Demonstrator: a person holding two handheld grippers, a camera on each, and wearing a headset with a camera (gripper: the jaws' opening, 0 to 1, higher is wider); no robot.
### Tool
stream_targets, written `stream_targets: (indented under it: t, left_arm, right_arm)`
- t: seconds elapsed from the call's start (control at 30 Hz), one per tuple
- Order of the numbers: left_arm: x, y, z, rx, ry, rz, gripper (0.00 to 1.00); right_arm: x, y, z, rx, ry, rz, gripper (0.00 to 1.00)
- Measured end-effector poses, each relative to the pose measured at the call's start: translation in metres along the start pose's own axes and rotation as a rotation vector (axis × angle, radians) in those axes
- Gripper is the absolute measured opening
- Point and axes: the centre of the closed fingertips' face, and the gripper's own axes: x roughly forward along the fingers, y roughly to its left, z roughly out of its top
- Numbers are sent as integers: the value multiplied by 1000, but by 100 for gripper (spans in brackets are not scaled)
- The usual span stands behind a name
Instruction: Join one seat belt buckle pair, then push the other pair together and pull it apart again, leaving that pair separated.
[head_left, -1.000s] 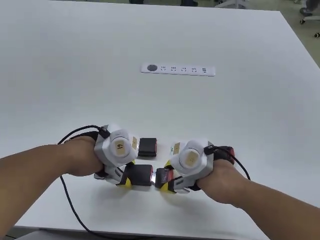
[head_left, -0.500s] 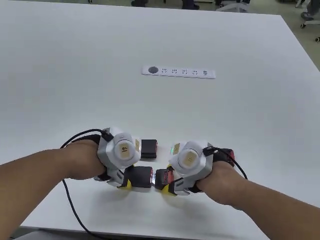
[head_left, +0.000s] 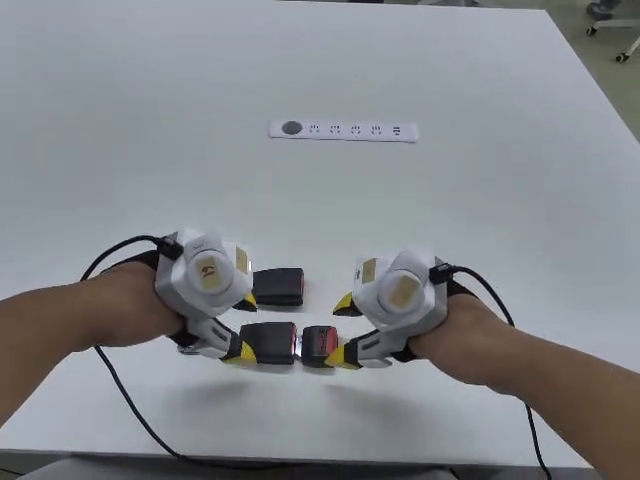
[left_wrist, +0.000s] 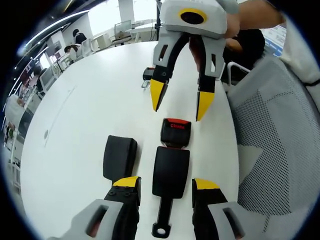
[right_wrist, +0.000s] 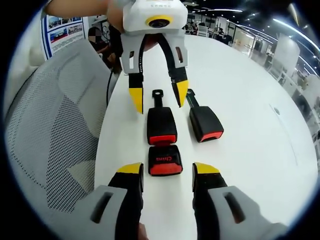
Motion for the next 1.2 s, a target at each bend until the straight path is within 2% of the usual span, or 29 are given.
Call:
stream_targets:
  t: [0.1, 0.13, 0.3, 0.4, 0.5, 0.53, 0.63, 0.7, 0.8, 0.87, 1.03, 1.17, 1.2]
  left_arm:
    - [2, 14, 6, 3, -19, 28, 42]
    - [0, 17, 11, 5, -22, 39, 43]
    - [4, 37, 17, 24, -29, 61, 45]
    - [8, 49, 16, 18, -29, 65, 46]
    - [12, 55, 16, 32, -13, 71, 47]
    - [16, 61, 12, 36, -9, 70, 47]
    - [19, 64, 10, 36, 0, 64, 47]
    - [18, 62, 14, 45, 5, 62, 46]
    - [24, 73, 10, 49, 6, 65, 46]
    - [23, 75, 11, 62, 8, 58, 45]
    - [29, 80, 6, 72, 31, 48, 44]
    - [35, 79, 1, 70, 46, 33, 43]
    - [39, 77, -2, 75, 47, 15, 43]
  right_arm:
    - [-8, -6, 0, -8, -5, -11, 36]
    - [-9, -8, -1, -10, -4, -14, 36]
    - [-21, -25, -15, -1, 5, -43, 36]
    - [-28, -37, -28, -2, 23, -63, 35]
    - [-38, -48, -39, 17, 29, -80, 35]
    - [-41, -51, -44, 19, 34, -86, 35]
    - [-49, -62, -58, 34, 45, -99, 36]
    - [-54, -68, -70, 41, 60, -109, 36]
    - [-62, -75, -87, 43, 84, -120, 36]
    - [-69, -78, -91, 57, 89, -127, 36]
    - [-74, -95, -110, 74, 104, -141, 37]
    - [-73, -96, -119, 69, 129, -131, 38]
    - [-71, -96, -123, 65, 141, -124, 38]
